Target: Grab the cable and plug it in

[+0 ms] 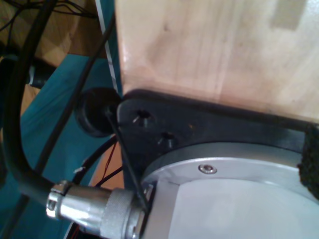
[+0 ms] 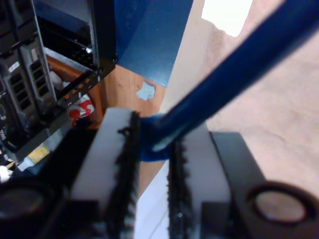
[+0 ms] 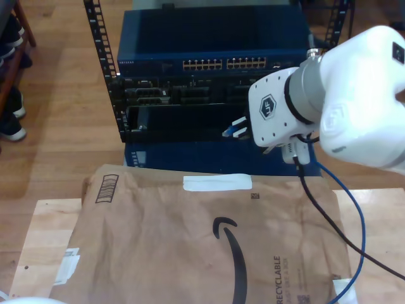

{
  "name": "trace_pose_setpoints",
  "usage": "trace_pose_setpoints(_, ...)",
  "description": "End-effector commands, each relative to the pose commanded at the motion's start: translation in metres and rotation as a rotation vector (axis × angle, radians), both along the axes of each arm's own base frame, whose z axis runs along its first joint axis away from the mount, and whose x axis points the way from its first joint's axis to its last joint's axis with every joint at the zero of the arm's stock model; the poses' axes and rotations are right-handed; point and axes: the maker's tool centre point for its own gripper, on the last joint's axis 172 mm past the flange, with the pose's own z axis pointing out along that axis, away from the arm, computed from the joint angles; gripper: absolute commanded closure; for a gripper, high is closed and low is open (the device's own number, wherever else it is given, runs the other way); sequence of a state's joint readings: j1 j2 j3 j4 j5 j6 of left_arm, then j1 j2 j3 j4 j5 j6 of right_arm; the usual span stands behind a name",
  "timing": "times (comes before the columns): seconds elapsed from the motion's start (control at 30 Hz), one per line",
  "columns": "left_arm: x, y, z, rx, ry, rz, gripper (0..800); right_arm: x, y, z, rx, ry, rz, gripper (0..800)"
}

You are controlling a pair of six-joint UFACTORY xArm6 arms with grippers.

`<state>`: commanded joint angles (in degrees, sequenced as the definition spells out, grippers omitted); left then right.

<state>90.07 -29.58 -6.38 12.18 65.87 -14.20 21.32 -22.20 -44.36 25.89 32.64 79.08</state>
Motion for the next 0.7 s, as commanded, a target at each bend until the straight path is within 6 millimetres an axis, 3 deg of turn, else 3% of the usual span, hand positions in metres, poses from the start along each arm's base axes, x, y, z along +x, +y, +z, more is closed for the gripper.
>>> trace_pose_setpoints(0.23, 0.0, 0.0, 0.0, 0.0, 0.0, 0.0, 1, -0.002, 0.001, 0.009, -0.033, -0.036, 0.028, 800)
trace_pose_setpoints(0.43, 0.0, 0.0, 0.0, 0.0, 0.0, 0.0, 1, -0.001, -0.003, 0.0, -0.046, -0.024, 0.027, 800)
trace_pose_setpoints(0.6, 0.0, 0.0, 0.0, 0.0, 0.0, 0.0, 1, 0.017, 0.003, 0.007, -0.095, -0.047, 0.058, 800)
trace_pose_setpoints(0.7, 0.0, 0.0, 0.0, 0.002, 0.0, 0.0, 1, 0.005, 0.02, -0.005, -0.162, -0.052, 0.117, 800)
